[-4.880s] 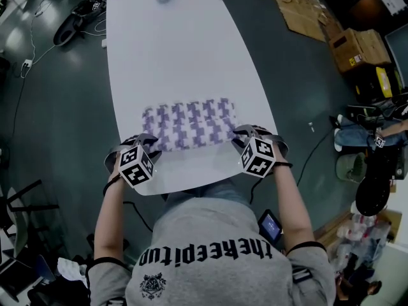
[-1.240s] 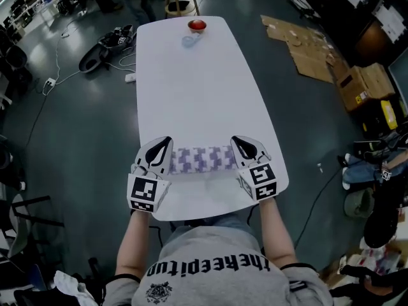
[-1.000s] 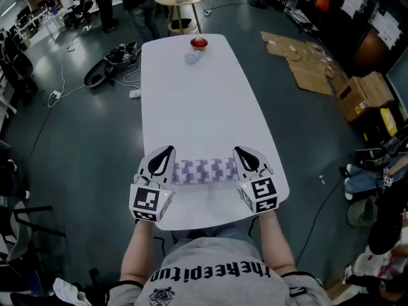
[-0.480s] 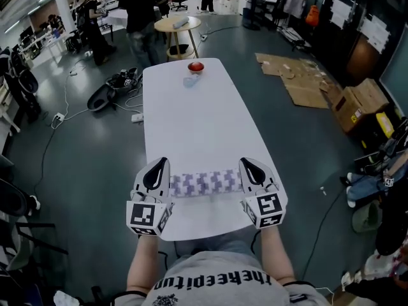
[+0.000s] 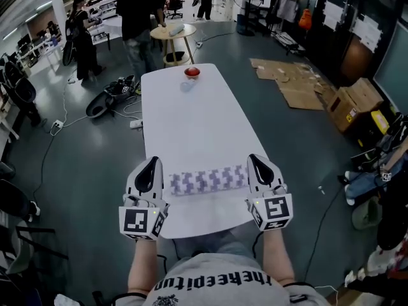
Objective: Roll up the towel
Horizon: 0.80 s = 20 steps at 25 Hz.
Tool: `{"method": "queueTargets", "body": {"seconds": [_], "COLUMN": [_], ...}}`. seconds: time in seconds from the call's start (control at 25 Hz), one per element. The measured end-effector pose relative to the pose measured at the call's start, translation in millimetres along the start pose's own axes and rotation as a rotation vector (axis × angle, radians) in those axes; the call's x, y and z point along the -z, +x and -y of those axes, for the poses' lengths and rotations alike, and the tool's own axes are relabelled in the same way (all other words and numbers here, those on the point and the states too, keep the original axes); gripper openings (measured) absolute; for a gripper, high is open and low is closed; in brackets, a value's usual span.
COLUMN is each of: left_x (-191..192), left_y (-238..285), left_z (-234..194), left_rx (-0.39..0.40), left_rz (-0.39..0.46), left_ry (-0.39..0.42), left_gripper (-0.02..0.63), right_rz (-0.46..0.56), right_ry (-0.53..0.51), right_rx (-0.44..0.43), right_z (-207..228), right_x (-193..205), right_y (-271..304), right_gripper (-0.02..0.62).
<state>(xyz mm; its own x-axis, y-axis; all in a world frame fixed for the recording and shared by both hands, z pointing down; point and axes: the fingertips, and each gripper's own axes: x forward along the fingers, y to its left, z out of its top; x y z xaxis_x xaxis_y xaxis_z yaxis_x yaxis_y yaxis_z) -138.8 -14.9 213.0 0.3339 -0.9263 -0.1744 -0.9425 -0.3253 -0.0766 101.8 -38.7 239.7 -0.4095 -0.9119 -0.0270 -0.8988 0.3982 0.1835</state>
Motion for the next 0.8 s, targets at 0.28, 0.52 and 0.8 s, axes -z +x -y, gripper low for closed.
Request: {"method": "queueTargets", "body": {"seconds": [0.28,0.52,0.8], "left_x": [-12.4,-23.0,-27.5], "left_y": [-25.0,-37.1,-45.8], "left_z": [-1.1,-0.1,8.1], "left_rx": [-0.024,-0.027,-0.012], "left_rz": [0.041,0.05,0.063], "left_ry": [-0.008,-0.008,0.005], "left_gripper": [0.005,0.005,0.005], "right_rz": [0.047,0.074,0.085], "right_ry": [-0.016,-0.006,-0.001], "right_rx": [0.037,0.066,0.07], "right_z": [-4.3,-4.5,-9.6], "right_x": [-10.7,-22.4,-23.4], "right_y": [-25.9,-40.2,-49.3], "right_gripper": [0.003,0.003,0.003]}}
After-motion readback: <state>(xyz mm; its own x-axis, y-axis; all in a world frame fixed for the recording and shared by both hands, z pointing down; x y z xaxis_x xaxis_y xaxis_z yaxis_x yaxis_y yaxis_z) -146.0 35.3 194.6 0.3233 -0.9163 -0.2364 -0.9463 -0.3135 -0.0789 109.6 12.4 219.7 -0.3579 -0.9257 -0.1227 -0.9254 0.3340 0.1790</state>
